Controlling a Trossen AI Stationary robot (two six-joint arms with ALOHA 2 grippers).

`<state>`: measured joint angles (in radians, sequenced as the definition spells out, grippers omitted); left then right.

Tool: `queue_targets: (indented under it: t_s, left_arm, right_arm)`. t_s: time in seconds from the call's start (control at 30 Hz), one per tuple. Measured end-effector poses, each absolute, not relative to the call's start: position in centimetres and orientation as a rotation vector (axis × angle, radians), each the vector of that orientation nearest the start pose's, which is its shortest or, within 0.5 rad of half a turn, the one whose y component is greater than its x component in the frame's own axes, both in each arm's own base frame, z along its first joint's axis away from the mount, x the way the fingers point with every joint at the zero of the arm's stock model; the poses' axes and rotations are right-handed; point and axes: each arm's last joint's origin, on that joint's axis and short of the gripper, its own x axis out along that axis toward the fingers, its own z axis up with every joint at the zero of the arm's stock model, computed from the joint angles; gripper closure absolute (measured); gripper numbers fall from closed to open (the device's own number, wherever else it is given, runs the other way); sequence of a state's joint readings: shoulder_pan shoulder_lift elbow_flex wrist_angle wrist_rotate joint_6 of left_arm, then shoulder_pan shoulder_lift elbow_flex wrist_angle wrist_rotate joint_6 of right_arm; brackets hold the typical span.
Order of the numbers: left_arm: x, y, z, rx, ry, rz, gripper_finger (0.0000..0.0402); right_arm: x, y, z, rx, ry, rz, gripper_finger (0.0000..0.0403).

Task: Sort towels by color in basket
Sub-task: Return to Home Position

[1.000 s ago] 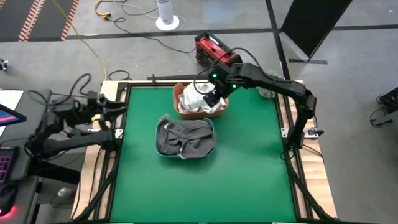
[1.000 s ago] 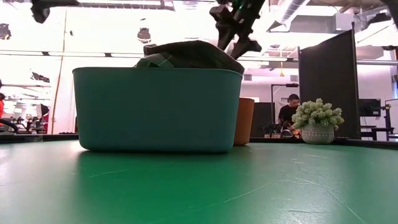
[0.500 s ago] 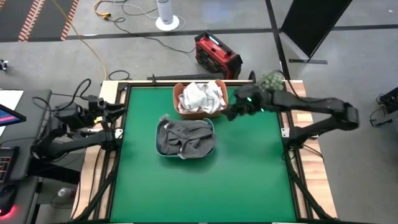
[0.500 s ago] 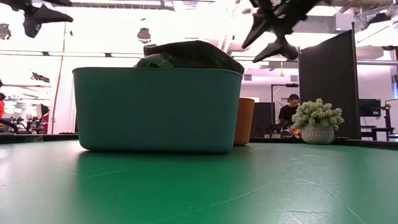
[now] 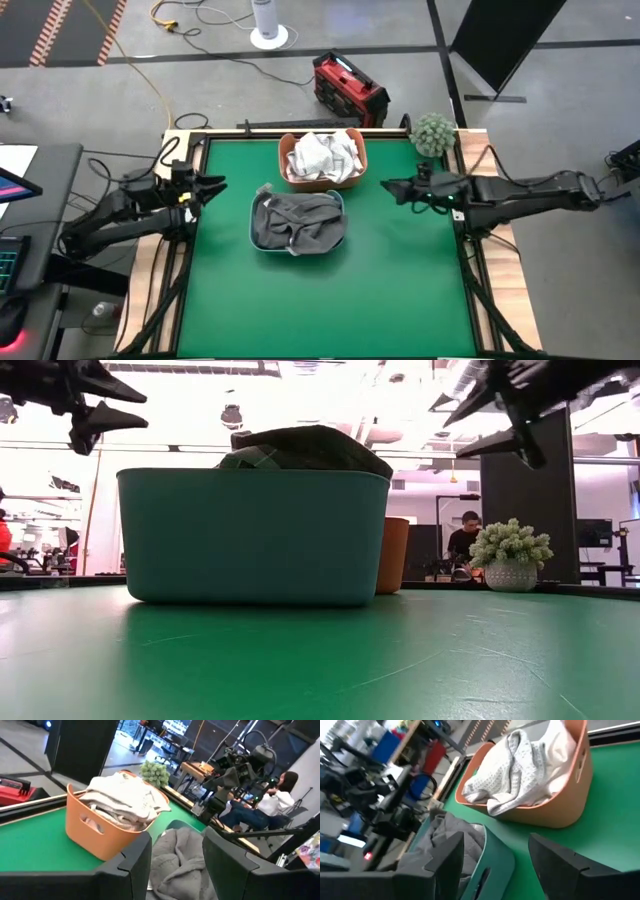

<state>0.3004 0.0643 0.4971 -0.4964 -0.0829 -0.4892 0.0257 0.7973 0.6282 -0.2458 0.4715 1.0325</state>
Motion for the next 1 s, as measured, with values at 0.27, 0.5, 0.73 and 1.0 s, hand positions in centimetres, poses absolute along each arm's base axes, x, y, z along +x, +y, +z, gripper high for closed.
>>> queue_targets:
  t_s: [0.27, 0.5, 0.73, 1.0]
  left_arm:
    - [5.1, 1.7, 26.4, -0.494, 0.005, 0.37, 0.0235]
    - [6.0, 1.9, 24.3, -0.542, 0.071, 0.336, 0.0235]
    - [6.5, 1.9, 23.9, -0.572, 0.047, 0.282, 0.0235]
    - [5.6, 1.8, 23.6, -0.542, 0.045, 0.338, 0.0235]
  right_arm:
    - [14.6, 0.5, 25.1, 0.984, 0.07, -0.593, 0.0155]
    - [14.1, 1.6, 21.8, 1.086, 0.093, -0.559, 0.0155]
    - [14.2, 2.0, 19.4, 1.181, -0.011, -0.475, 0.0155]
    - [14.2, 1.0, 18.2, 1.236, -0.224, -0.415, 0.0155]
